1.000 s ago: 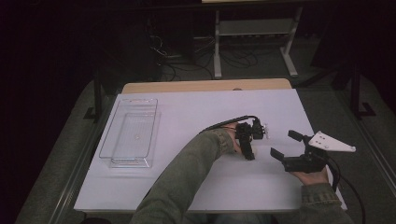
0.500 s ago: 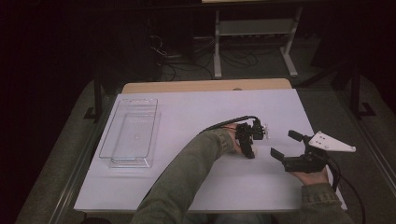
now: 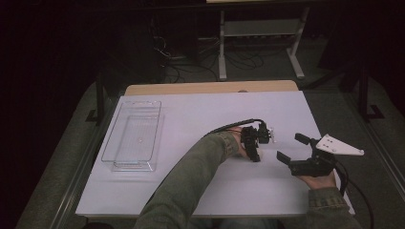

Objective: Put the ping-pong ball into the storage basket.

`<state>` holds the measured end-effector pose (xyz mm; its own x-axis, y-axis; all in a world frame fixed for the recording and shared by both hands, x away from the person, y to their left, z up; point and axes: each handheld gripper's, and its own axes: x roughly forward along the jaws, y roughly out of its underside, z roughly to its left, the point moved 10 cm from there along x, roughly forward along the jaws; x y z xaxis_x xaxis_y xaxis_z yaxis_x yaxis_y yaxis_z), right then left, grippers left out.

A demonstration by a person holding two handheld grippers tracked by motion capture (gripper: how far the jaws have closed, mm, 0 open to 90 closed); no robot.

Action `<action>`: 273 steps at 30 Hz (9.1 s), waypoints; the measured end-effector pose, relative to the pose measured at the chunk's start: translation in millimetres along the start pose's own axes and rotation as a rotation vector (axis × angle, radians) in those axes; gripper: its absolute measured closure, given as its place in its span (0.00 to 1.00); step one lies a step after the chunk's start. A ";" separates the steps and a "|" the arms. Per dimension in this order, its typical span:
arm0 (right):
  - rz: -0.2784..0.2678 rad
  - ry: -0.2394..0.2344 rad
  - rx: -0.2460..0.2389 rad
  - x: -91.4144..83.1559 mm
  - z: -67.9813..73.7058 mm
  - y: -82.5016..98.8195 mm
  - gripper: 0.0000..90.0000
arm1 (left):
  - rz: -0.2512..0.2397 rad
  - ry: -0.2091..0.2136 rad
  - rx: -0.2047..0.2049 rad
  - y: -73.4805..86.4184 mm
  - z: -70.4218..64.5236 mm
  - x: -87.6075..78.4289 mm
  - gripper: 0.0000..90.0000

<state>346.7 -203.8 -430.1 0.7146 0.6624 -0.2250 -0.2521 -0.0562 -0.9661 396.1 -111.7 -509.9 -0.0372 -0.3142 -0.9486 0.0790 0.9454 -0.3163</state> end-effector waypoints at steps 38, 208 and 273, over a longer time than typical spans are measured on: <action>0.007 -0.001 -0.002 1.8 1.6 1.2 0.00 | 0.019 -0.022 0.011 14.1 -2.9 -45.2 0.57; 0.053 -0.007 -0.016 8.5 6.2 9.0 0.00 | 0.069 -0.269 -0.355 263.9 -11.8 -246.8 0.57; 0.060 -0.005 -0.013 8.6 6.6 10.5 0.00 | 0.189 -0.152 -0.457 340.5 -23.9 -183.5 0.57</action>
<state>345.8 -193.8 -441.3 0.6950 0.6613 -0.2822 -0.2861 -0.1058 -0.9524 406.0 269.9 -443.2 0.0834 -0.1113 -0.9903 -0.3744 0.9174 -0.1347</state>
